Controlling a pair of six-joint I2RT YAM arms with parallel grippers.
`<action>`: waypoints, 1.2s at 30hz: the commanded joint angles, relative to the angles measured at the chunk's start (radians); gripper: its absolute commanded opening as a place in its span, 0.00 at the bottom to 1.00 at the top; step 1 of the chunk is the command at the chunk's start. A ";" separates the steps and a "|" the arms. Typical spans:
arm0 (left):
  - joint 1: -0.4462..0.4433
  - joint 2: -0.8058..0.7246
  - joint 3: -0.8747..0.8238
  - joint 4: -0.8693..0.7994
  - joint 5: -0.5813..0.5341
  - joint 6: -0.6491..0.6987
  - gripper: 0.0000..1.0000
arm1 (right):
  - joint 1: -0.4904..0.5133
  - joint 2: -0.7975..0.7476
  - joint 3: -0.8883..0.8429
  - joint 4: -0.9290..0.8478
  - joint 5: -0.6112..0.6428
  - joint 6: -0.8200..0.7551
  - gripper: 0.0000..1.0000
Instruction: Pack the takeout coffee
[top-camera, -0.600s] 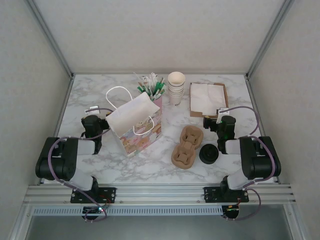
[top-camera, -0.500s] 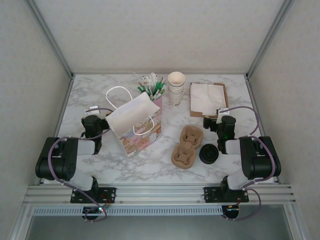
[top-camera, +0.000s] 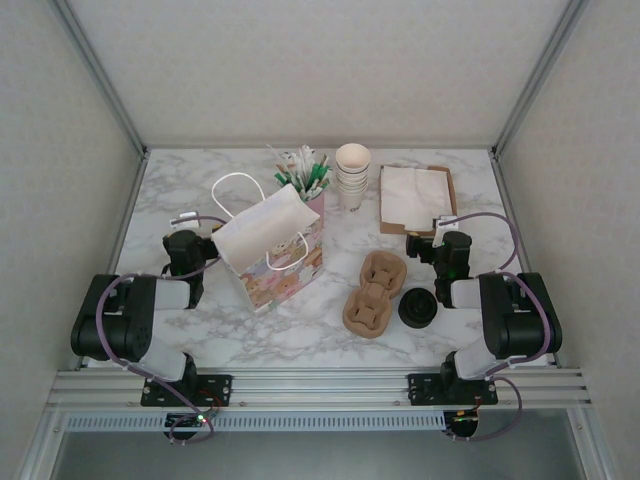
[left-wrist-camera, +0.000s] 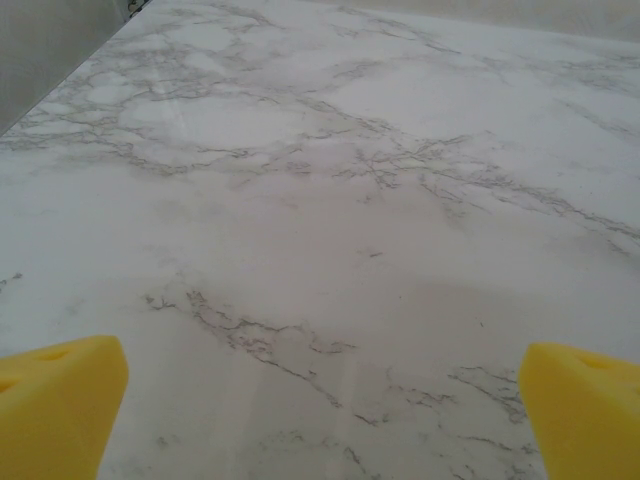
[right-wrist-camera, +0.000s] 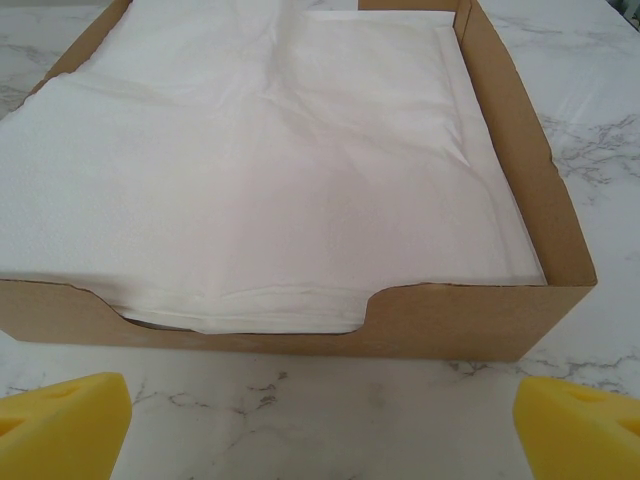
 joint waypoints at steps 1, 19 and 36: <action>0.007 0.009 0.014 0.019 0.009 0.005 1.00 | -0.008 0.001 0.022 0.017 -0.005 0.008 0.99; 0.008 0.008 0.013 0.019 0.008 0.004 1.00 | -0.009 -0.032 0.036 -0.035 0.036 0.023 0.99; 0.007 -0.640 0.379 -1.086 -0.341 -0.473 1.00 | -0.030 -0.636 0.270 -1.005 0.316 0.611 0.99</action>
